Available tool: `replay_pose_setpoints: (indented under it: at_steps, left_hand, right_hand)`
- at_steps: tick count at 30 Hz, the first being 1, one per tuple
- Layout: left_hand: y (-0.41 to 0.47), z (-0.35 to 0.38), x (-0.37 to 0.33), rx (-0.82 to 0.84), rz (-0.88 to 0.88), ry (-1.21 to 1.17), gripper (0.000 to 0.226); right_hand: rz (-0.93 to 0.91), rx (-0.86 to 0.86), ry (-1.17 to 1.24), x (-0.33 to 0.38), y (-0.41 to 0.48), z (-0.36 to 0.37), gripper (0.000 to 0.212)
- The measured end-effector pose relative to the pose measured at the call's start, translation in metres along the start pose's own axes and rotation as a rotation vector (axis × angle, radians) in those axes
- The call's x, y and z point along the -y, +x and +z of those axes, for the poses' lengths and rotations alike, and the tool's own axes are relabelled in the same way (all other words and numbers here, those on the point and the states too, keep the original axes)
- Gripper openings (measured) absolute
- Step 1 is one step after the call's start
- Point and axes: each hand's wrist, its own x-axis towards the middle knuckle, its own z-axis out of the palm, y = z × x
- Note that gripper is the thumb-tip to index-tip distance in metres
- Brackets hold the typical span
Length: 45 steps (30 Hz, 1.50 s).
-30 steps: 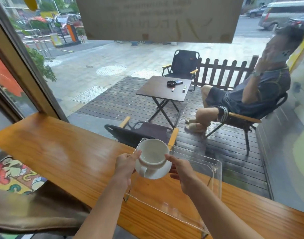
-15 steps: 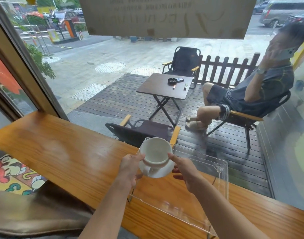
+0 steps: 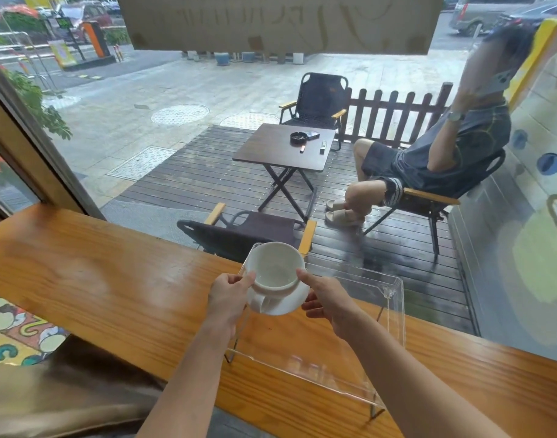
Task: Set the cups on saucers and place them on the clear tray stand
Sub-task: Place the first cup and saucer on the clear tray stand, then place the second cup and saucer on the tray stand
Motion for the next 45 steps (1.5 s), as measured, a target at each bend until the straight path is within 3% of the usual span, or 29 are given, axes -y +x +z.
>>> replay_pose_setpoints:
  at_steps: [8, 13, 21, 34, 41, 45]
  left_hand:
    - [-0.009, 0.000, -0.005, -0.107, 0.138, 0.230, 0.042]
    - [-0.036, 0.018, -0.020, -0.208, 0.441, 0.435, 0.060]
    - [-0.079, 0.121, -0.030, 0.177, 0.640, 0.581, 0.063]
    - [-0.190, 0.355, 0.017, 0.669, 0.727, 0.795, 0.060]
    - [-0.249, 0.456, 0.051, 0.886, 0.650, 0.882, 0.060]
    - [-0.268, 0.497, 0.077, 0.955, 0.479, 0.892, 0.062]
  right_hand:
    - [-0.055, -0.065, -0.101, 0.000, -0.009, -0.008, 0.066]
    - [-0.213, -0.198, -0.191, -0.002, -0.032, -0.045, 0.069]
    - [-0.257, -0.377, -0.276, -0.028, -0.090, -0.165, 0.072]
    - [0.050, -0.788, -0.054, -0.150, -0.207, -0.403, 0.072]
    - [0.176, -0.947, 0.019, -0.208, -0.251, -0.495, 0.064]
    - [0.238, -0.981, 0.095, -0.241, -0.256, -0.513, 0.063]
